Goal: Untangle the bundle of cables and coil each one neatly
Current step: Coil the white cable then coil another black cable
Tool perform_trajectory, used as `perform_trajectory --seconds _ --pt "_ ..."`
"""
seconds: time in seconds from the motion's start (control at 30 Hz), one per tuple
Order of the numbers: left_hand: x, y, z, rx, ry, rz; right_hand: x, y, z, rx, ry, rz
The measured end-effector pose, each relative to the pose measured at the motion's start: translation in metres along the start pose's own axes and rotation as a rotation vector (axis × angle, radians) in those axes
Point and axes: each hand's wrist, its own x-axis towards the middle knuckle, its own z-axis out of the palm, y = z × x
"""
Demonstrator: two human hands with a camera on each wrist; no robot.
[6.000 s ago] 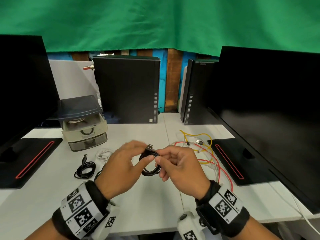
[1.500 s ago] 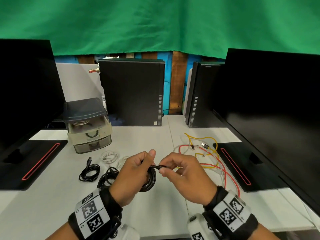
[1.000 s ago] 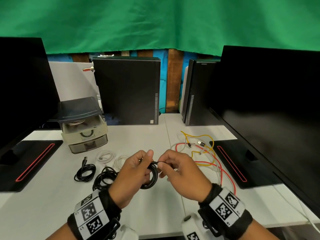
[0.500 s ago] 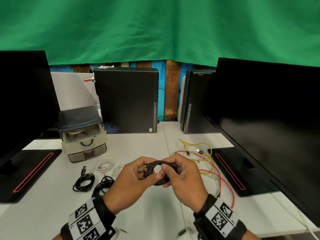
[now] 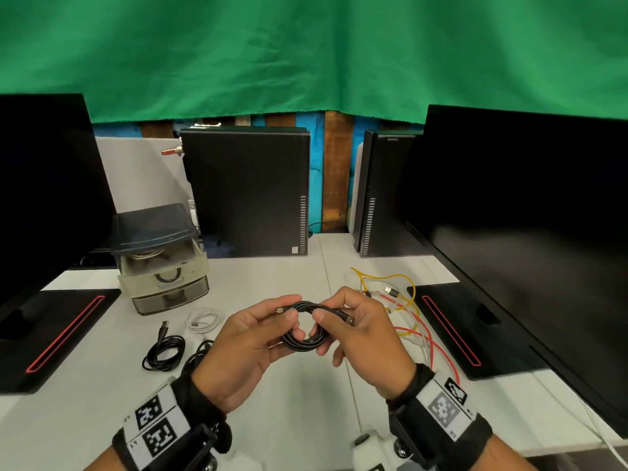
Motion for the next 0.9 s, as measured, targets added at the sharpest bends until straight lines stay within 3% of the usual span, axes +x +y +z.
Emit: perform_trajectory --seconds 0.27,0.53,0.73,0.9 --pt "-0.004 0.007 0.001 0.212 -0.013 0.027 0.0 0.009 0.003 -0.197 -0.01 -0.2" --pt "-0.005 0.007 -0.001 0.26 0.011 0.028 0.001 0.011 0.005 -0.06 0.01 -0.109" --pt "-0.002 0.003 -0.007 0.192 0.008 0.007 -0.001 0.012 0.01 0.177 -0.021 0.019" --pt "-0.004 -0.007 -0.003 0.111 0.016 -0.049 0.002 0.013 0.013 0.208 0.18 -0.025"
